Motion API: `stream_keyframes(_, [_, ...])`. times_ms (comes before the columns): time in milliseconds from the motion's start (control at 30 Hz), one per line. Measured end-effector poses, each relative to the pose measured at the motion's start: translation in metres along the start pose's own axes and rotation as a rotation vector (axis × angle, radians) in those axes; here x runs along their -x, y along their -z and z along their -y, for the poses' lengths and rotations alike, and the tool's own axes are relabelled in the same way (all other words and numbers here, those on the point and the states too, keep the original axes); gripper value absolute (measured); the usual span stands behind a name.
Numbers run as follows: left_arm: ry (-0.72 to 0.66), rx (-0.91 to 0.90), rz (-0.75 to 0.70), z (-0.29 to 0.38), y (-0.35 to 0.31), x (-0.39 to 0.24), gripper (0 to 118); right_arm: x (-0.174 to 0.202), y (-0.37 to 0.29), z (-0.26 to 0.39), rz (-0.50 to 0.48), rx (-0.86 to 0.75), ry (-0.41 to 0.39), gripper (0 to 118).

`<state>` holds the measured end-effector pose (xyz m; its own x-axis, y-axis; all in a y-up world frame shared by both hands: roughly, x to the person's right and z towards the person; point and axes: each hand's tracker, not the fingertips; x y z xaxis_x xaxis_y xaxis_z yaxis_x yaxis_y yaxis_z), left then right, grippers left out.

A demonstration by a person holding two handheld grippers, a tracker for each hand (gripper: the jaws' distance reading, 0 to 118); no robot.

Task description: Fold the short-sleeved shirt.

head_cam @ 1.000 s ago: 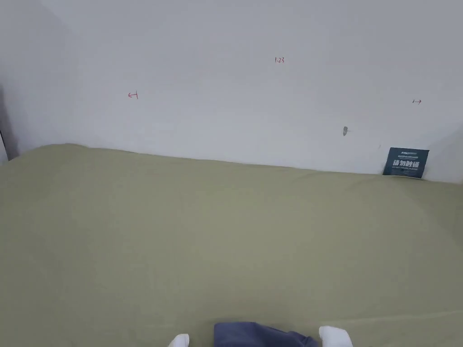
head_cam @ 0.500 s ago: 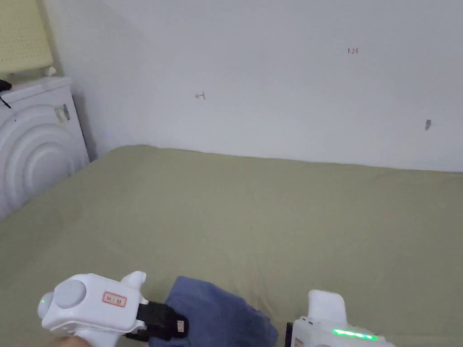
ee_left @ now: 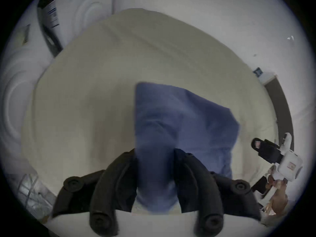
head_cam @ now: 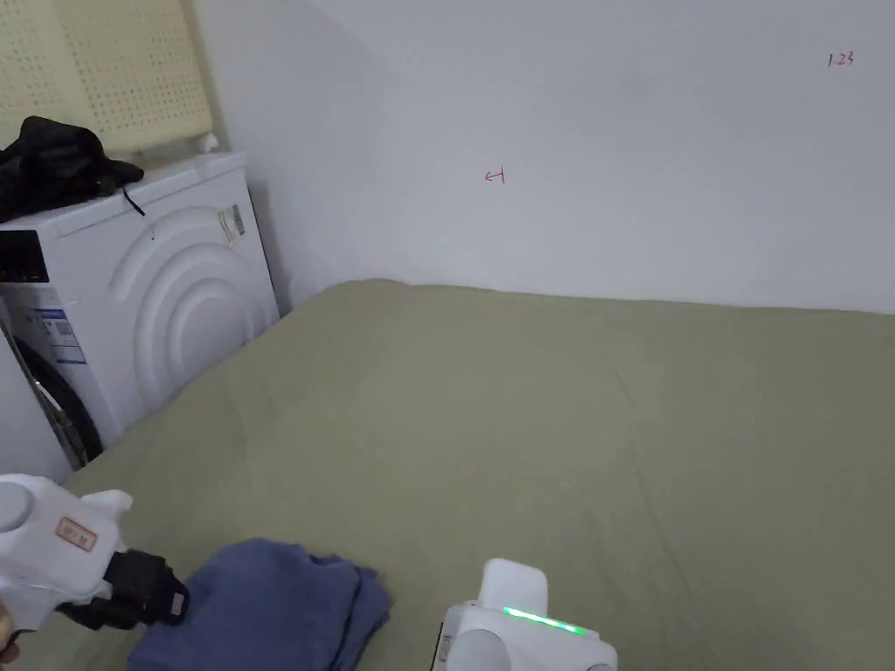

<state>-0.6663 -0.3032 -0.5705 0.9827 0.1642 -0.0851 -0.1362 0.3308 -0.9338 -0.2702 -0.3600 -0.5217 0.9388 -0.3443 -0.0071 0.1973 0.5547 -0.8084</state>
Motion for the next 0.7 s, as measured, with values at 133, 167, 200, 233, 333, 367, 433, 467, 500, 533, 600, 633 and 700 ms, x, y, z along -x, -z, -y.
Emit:
stream_keyframes(133, [-0.002,-0.100,-0.093,0.020,-0.042,-0.032,77,-0.016,-0.016,-0.009,0.027,-0.004,-0.045,0])
stream_keyframes(167, [-0.019,-0.134,-0.160,0.018,-0.046,-0.030,74,-0.021,-0.024,-0.011,0.042,-0.032,-0.073,0])
stream_keyframes(200, [-0.010,-0.202,-0.201,0.024,-0.055,-0.044,58,-0.030,-0.034,-0.012,0.040,-0.056,-0.081,0])
stream_keyframes(233, [0.029,-0.261,-0.206,0.031,-0.062,-0.061,33,-0.039,-0.043,-0.013,0.042,-0.072,-0.079,0])
stream_keyframes(333, [0.097,-0.340,-0.118,0.067,-0.080,-0.135,1,-0.079,-0.073,-0.014,0.055,-0.101,-0.058,0])
stream_keyframes(367, [0.129,-0.353,-0.071,0.078,-0.080,-0.163,0,-0.095,-0.085,-0.014,0.069,-0.119,-0.058,0])
stream_keyframes(433, [0.196,-0.385,-0.028,0.097,-0.070,-0.213,0,-0.125,-0.109,-0.009,0.085,-0.146,-0.080,0])
stream_keyframes(467, [0.208,-0.409,-0.023,0.110,-0.064,-0.242,0,-0.143,-0.121,-0.005,0.107,-0.153,-0.091,0])
stream_keyframes(500, [0.204,-0.419,-0.021,0.124,-0.059,-0.273,0,-0.163,-0.133,0.000,0.116,-0.168,-0.106,0])
stream_keyframes(533, [0.212,-0.438,0.000,0.137,-0.054,-0.301,0,-0.182,-0.150,0.005,0.157,-0.183,-0.109,0])
stream_keyframes(600, [0.205,-0.486,0.048,0.170,-0.046,-0.354,0,-0.221,-0.175,0.014,0.185,-0.195,-0.094,0])
stream_keyframes(633, [0.213,-0.485,0.080,0.184,-0.042,-0.380,0,-0.241,-0.187,0.018,0.198,-0.202,-0.088,0])
stream_keyframes(700, [0.221,-0.515,0.095,0.210,-0.034,-0.423,0,-0.276,-0.212,0.024,0.268,-0.232,-0.100,0])
